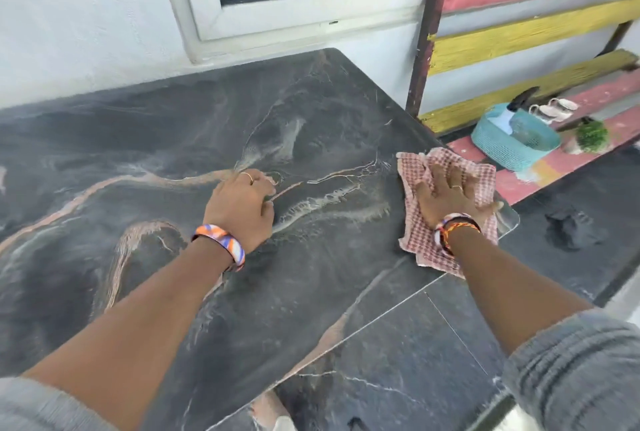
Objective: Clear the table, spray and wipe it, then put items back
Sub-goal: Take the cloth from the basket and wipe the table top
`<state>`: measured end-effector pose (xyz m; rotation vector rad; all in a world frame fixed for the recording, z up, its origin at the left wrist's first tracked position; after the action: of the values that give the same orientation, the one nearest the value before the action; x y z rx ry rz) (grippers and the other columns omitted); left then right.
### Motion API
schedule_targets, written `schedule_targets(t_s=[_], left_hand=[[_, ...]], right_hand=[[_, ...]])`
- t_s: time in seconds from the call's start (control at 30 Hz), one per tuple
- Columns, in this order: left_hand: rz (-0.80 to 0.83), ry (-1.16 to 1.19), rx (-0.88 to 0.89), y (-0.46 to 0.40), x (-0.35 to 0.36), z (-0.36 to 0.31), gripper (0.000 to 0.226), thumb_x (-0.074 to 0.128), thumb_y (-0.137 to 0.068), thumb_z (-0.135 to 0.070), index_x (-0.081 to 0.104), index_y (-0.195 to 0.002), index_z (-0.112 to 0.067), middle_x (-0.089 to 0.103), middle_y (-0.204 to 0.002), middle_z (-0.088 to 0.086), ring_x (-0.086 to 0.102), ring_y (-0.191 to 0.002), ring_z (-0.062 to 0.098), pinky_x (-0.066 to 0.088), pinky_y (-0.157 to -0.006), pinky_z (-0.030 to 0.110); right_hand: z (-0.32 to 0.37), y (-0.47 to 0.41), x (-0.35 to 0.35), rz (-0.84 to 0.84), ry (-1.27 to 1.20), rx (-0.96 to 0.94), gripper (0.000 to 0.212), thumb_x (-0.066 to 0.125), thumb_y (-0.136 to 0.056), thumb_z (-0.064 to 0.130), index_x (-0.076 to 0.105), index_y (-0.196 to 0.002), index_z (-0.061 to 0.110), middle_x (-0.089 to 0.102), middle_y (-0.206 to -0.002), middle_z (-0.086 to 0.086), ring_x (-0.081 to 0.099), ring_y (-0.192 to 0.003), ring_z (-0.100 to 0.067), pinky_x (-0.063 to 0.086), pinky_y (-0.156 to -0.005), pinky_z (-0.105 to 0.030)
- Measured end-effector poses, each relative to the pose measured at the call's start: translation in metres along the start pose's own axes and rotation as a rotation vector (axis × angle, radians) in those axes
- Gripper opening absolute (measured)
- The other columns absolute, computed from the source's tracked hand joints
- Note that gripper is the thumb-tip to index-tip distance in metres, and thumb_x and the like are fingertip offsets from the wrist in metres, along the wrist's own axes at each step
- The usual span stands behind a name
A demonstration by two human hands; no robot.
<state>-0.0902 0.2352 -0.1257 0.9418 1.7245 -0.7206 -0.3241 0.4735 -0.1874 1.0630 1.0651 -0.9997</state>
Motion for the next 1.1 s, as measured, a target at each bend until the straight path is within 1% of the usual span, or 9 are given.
schedule_targets(t_s=[0.1,0.17,0.23,0.43,0.57,0.63,0.7,0.87,1.1], left_hand=[[0.001,-0.007,0.0,0.024,0.006,-0.012,0.031,0.051,-0.085,-0.013,0.062,-0.115,-0.01,0.05,-0.135,0.009,0.047,-0.119,0.033,0.038,-0.097,0.039],[-0.003,-0.008,-0.013,0.044,0.008,-0.017,0.031,0.05,-0.085,-0.011,0.062,-0.114,-0.01,0.05,-0.135,0.009,0.047,-0.119,0.033,0.037,-0.098,0.038],[-0.021,-0.016,-0.03,0.064,0.009,-0.019,0.032,0.051,-0.085,-0.012,0.062,-0.115,-0.011,0.049,-0.138,0.01,0.047,-0.12,0.033,0.036,-0.099,0.038],[-0.036,-0.017,-0.145,0.122,0.009,-0.007,0.033,0.05,-0.086,-0.014,0.062,-0.117,-0.014,0.045,-0.141,0.013,0.047,-0.122,0.035,0.036,-0.102,0.04],[-0.071,-0.01,-0.198,0.149,-0.007,0.016,0.032,0.052,-0.085,-0.013,0.063,-0.115,-0.012,0.047,-0.139,0.013,0.049,-0.12,0.034,0.038,-0.1,0.04],[-0.092,0.007,-0.228,0.16,-0.015,0.031,0.031,0.054,-0.083,-0.011,0.065,-0.112,-0.011,0.049,-0.138,0.013,0.05,-0.118,0.035,0.04,-0.098,0.04],[-0.103,0.014,-0.27,0.171,-0.021,0.048,0.03,0.055,-0.083,-0.01,0.065,-0.111,-0.01,0.049,-0.138,0.012,0.051,-0.119,0.035,0.04,-0.098,0.04],[-0.082,0.003,-0.322,0.198,-0.032,0.094,0.038,0.053,-0.085,-0.014,0.056,-0.123,-0.01,0.051,-0.135,0.012,0.051,-0.118,0.034,0.041,-0.097,0.041],[-0.072,-0.031,-0.33,0.213,-0.055,0.157,0.044,0.049,-0.088,-0.019,0.047,-0.131,-0.01,0.048,-0.139,0.01,0.046,-0.125,0.031,0.039,-0.101,0.04]], right_hand=[[-0.045,0.017,-0.008,-0.003,-0.084,0.128,0.059,0.019,-0.091,0.054,0.007,-0.147,0.04,-0.002,-0.159,0.006,-0.004,-0.147,-0.024,-0.004,-0.106,-0.069],[-0.055,0.034,-0.007,0.002,-0.151,0.158,0.058,0.021,-0.093,0.05,0.008,-0.149,0.036,-0.002,-0.16,0.004,-0.007,-0.146,-0.027,0.0,-0.111,-0.065],[-0.051,0.05,-0.005,-0.009,-0.155,0.143,0.058,0.022,-0.095,0.046,0.008,-0.149,0.033,-0.001,-0.16,0.001,-0.008,-0.146,-0.03,-0.003,-0.113,-0.062],[0.011,0.122,0.019,-0.026,-0.032,-0.163,0.056,0.02,-0.095,0.042,0.009,-0.149,0.034,0.003,-0.16,0.002,-0.003,-0.146,-0.029,-0.008,-0.111,-0.06],[0.059,0.186,0.038,-0.053,-0.053,-0.399,0.056,0.023,-0.092,0.044,0.019,-0.147,0.034,0.015,-0.158,0.002,0.006,-0.146,-0.028,-0.001,-0.114,-0.055],[0.081,0.219,0.046,-0.072,-0.077,-0.498,0.06,0.02,-0.086,0.048,0.028,-0.144,0.036,0.024,-0.156,0.004,0.014,-0.144,-0.026,0.002,-0.114,-0.053],[0.101,0.243,0.054,-0.059,-0.07,-0.559,0.064,0.018,-0.081,0.051,0.03,-0.143,0.037,0.028,-0.154,0.004,0.017,-0.144,-0.025,0.003,-0.114,-0.052],[0.139,0.29,0.072,-0.029,-0.025,-0.657,0.061,0.025,-0.087,0.051,0.017,-0.146,0.039,0.016,-0.158,0.004,0.008,-0.146,-0.025,0.0,-0.114,-0.053],[0.216,0.372,0.1,0.034,0.032,-0.831,0.062,0.021,-0.089,0.052,0.004,-0.147,0.038,0.003,-0.16,0.003,-0.002,-0.146,-0.026,-0.011,-0.112,-0.056]])
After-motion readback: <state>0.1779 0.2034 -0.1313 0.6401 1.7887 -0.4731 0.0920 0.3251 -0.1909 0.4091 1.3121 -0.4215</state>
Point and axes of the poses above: each hand's wrist, its own y-axis away from the middle knuckle, its own x-axis out of the palm, z = x × y, the point moved 5 cm from there along -y, towards the middle knuckle
